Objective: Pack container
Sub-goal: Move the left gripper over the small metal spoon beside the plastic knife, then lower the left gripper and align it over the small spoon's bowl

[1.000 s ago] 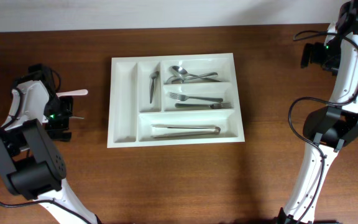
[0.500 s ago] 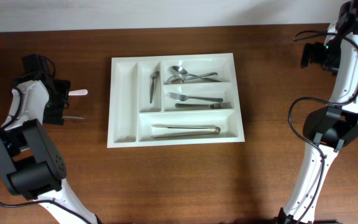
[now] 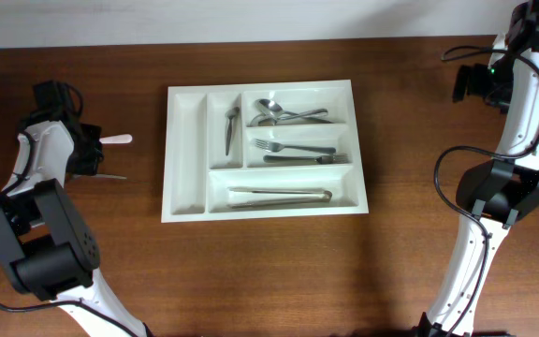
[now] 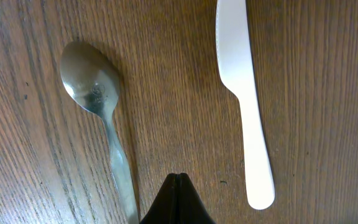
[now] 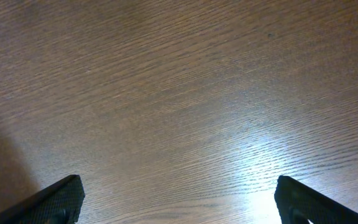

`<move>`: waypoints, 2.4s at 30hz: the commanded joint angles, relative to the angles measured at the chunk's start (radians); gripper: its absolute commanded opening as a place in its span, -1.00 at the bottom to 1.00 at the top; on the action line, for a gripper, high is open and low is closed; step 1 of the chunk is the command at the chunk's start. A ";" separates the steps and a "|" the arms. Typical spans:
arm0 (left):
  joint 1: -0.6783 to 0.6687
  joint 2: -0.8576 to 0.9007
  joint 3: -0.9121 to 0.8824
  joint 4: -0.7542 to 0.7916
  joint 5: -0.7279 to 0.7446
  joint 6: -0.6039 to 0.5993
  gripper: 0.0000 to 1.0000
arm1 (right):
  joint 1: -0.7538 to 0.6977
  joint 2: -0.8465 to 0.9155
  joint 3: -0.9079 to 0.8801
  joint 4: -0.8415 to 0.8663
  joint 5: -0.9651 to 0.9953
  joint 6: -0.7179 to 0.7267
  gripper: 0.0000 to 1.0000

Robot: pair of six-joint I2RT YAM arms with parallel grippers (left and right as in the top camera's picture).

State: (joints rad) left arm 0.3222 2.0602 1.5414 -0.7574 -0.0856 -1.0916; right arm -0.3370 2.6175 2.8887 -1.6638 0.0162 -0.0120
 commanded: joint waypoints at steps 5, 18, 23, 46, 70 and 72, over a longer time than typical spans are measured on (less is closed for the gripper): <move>0.008 0.016 0.011 0.006 -0.008 0.005 -0.96 | -0.004 -0.023 -0.006 0.003 -0.009 -0.007 0.98; 0.008 0.059 0.011 0.018 -0.002 0.005 -0.96 | -0.004 -0.023 -0.006 0.003 -0.009 -0.007 0.98; 0.008 0.059 0.011 0.017 -0.019 0.005 -0.96 | -0.004 -0.023 -0.006 0.003 -0.009 -0.007 0.98; 0.011 0.068 0.011 0.023 -0.072 0.005 -0.96 | -0.004 -0.023 -0.006 0.003 -0.009 -0.007 0.98; 0.021 0.068 0.011 0.022 -0.082 0.005 -0.96 | -0.004 -0.023 -0.006 0.003 -0.009 -0.007 0.98; 0.021 0.068 0.011 0.024 -0.088 0.006 -0.96 | -0.004 -0.023 -0.006 0.003 -0.009 -0.007 0.98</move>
State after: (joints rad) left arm 0.3355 2.1181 1.5414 -0.7361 -0.1452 -1.0916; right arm -0.3370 2.6175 2.8887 -1.6638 0.0162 -0.0124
